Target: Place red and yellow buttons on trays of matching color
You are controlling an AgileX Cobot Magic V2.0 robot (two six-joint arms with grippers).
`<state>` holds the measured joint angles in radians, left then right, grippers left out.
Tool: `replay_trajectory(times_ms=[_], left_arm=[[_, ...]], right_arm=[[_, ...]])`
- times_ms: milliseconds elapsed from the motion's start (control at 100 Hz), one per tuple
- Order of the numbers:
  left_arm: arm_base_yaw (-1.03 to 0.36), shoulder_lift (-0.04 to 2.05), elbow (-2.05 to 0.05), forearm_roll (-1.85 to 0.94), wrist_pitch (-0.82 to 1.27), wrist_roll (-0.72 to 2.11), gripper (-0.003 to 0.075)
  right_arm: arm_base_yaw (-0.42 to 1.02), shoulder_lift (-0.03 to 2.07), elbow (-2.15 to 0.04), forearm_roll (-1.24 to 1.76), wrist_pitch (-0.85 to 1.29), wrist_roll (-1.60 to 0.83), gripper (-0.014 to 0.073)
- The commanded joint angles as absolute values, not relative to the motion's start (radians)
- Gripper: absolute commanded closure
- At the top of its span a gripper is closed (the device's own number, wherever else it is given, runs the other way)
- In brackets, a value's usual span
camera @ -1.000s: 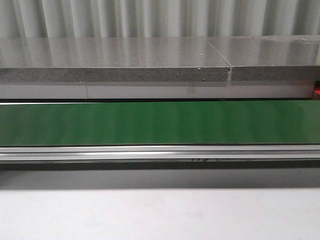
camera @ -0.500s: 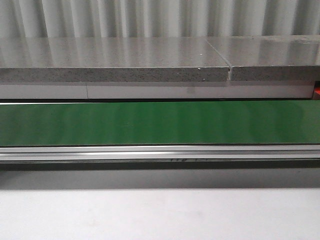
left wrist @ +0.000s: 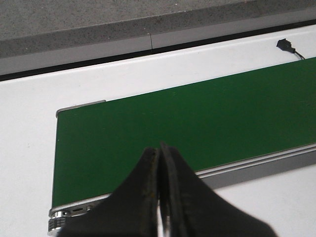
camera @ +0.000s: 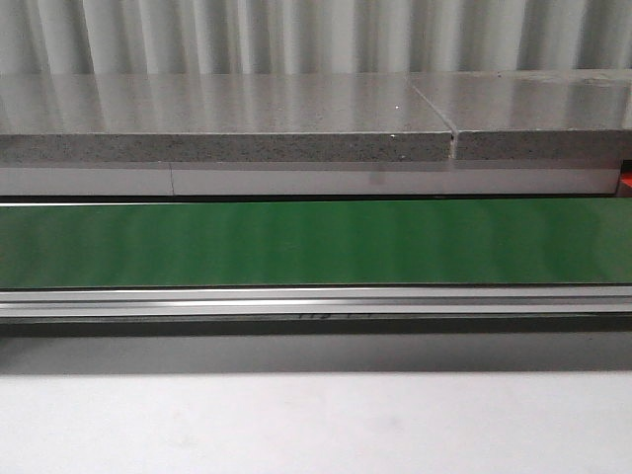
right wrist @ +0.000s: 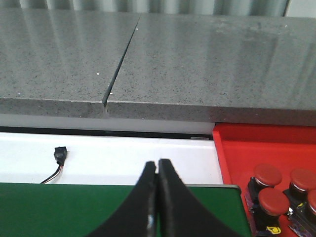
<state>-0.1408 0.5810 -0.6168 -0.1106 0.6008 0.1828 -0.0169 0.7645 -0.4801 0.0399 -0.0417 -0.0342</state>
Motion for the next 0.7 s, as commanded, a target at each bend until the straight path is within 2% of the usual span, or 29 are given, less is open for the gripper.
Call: replay_trajectory(times_ms=[0, 420, 690], left_arm=[[-0.147, 0.581, -0.644, -0.119, 0.534, 0.182, 0.0741], [-0.147, 0.581, -0.644, -0.119, 0.534, 0.182, 0.0741], [-0.147, 0.581, -0.644, -0.119, 0.534, 0.182, 0.0741]], right_arm=[[-0.017, 0.689, -0.453, 0.028, -0.143, -0.043, 0.0682], [-0.018, 0.318, -0.236, 0.028, -0.145, -0.043, 0.0682], [-0.023, 0.183, -0.114, -0.027, -0.146, -0.017, 0.0682]])
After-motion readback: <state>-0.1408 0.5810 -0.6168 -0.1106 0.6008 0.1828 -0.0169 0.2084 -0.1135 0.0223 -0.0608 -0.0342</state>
